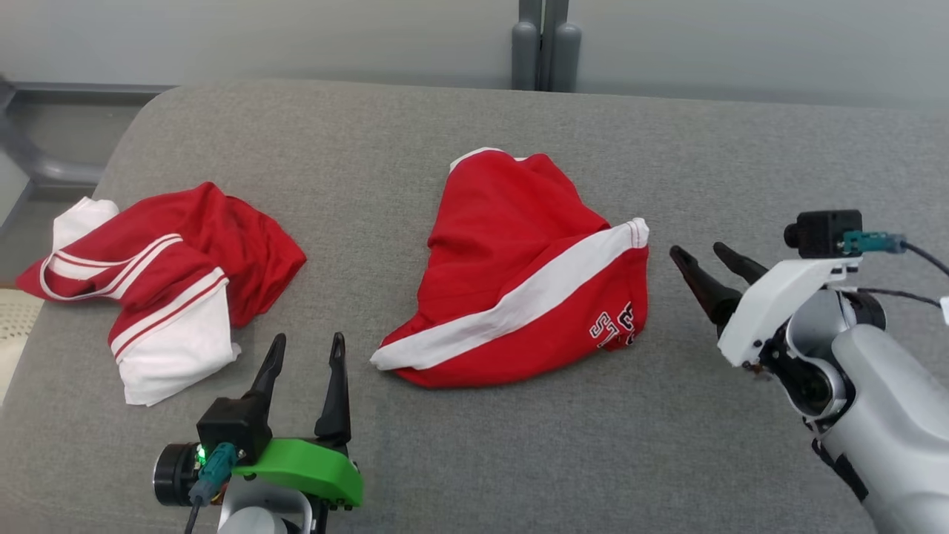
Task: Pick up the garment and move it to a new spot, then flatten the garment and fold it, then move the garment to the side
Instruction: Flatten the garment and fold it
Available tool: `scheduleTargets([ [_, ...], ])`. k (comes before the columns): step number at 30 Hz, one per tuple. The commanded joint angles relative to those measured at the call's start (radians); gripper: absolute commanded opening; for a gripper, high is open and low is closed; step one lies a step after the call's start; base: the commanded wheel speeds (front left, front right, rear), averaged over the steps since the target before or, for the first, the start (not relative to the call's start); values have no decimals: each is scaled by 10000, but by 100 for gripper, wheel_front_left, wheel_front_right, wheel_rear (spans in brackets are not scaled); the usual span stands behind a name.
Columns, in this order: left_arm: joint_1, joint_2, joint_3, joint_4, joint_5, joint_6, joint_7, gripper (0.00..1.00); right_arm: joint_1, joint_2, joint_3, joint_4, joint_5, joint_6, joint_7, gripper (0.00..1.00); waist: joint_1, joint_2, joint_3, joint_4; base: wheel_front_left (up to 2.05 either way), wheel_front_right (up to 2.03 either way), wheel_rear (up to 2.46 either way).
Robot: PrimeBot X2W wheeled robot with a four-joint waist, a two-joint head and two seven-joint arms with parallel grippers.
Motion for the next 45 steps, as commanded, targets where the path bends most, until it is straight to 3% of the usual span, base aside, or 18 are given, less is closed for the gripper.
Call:
scheduleTargets([
  [1,-238,-66,-4,49,-53,-37,-74,100,-352,-164,51,149,278,4,270,100,0,0,428,487,0,0,0],
  [10,-549,-396,-82,542,-127,-203,-119,100,-1509,-479,586,1170,1281,4,1637,100,0,0,805,1124,0,0,0],
  [16,-593,-476,-33,784,-111,-277,-159,100,-1763,-520,894,1532,1492,4,1629,100,0,0,813,1264,0,0,0],
  [17,-596,-474,-16,816,-114,-277,-163,100,-1812,-540,934,1546,1444,4,1542,90,0,0,806,1267,0,0,0],
  [18,-603,-472,10,843,-116,-282,-168,100,-1845,-544,977,1560,1446,4,1457,60,0,0,791,1259,0,0,0],
  [19,-595,-469,26,864,-118,-281,-172,100,-1826,-522,1000,1568,1512,4,1402,9,0,0,761,1237,0,0,0],
  [20,-570,-453,52,895,-118,-277,-173,100,-1772,-502,1047,1571,1574,4,1368,0,0,0,715,1199,0,0,0],
  [30,-231,-161,126,1057,-121,-283,-106,100,-866,-936,1569,-100,2326,4,698,0,0,0,-35,348,0,0,0],
  [39,29,133,128,835,-191,-186,188,100,414,-2201,1692,-2263,2809,4,910,0,0,0,-368,-583,0,0,0],
  [45,113,242,99,698,-262,-142,366,100,1404,-2636,1645,-2605,2823,4,1246,0,0,0,-393,-862,0,0,0],
])
